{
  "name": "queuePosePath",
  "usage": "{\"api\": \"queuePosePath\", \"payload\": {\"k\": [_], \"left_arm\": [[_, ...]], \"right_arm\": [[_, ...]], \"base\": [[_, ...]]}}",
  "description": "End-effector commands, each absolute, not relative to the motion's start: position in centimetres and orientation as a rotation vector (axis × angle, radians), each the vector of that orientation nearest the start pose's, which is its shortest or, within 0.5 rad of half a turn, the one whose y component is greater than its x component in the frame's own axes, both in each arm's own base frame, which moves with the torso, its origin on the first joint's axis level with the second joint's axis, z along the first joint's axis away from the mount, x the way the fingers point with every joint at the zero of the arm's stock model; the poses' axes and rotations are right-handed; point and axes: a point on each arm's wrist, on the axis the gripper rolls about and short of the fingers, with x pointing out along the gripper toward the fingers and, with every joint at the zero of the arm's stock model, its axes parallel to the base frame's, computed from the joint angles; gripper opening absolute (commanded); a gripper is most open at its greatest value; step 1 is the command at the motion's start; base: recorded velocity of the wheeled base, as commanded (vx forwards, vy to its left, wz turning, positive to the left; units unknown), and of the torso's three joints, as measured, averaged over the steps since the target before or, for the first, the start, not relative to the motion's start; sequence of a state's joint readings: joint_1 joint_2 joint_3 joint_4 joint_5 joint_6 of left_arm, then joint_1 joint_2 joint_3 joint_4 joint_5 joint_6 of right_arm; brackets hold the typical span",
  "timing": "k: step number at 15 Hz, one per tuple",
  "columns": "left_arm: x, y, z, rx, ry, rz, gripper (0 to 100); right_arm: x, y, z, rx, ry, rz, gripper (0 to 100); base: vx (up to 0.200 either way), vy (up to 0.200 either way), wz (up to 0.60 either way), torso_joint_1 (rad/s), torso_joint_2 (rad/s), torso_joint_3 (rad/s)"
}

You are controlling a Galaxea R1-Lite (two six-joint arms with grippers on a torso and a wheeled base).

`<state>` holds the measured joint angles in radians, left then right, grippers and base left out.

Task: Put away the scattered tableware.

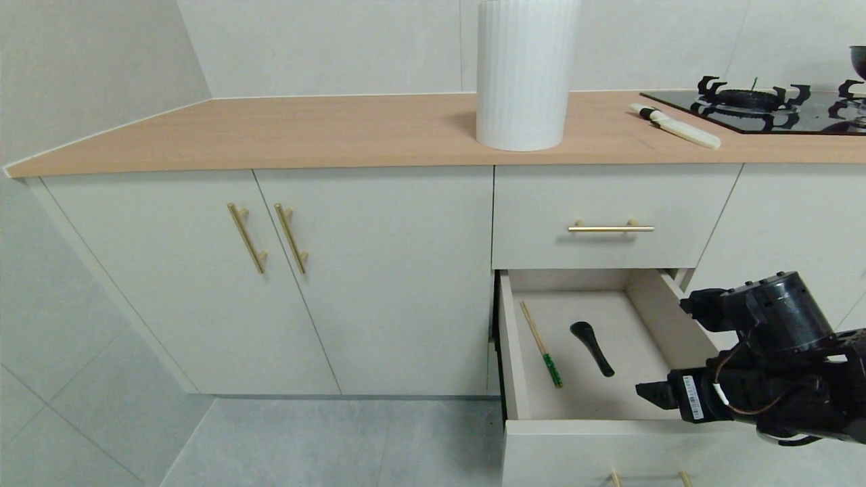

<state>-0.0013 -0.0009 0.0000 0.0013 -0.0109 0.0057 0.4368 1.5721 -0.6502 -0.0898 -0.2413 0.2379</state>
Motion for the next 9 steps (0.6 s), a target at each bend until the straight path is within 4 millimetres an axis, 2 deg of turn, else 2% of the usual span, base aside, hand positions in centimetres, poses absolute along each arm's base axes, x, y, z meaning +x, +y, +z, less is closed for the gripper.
{"api": "queuePosePath", "payload": {"k": [1,5,6,9], "left_arm": [[-2.3,0.0,7.5,0.006,0.001,-0.012,100],[-2.3,0.0,7.5,0.006,0.0,-0.012,100],[-2.3,0.0,7.5,0.006,0.001,-0.012,100],[-2.3,0.0,7.5,0.006,0.001,-0.012,100]], "right_arm": [[20.8,9.7,13.4,-0.067,0.812,0.113,100],[19.4,10.6,13.4,-0.111,0.853,0.163,100],[18.3,11.1,13.7,-0.139,0.869,0.203,100],[17.0,11.7,13.6,-0.182,0.899,0.253,100]], "base": [[0.0,0.0,0.0,0.0,0.0,0.0],[0.0,0.0,0.0,0.0,0.0,0.0],[0.0,0.0,0.0,0.0,0.0,0.0],[0.0,0.0,0.0,0.0,0.0,0.0]]}}
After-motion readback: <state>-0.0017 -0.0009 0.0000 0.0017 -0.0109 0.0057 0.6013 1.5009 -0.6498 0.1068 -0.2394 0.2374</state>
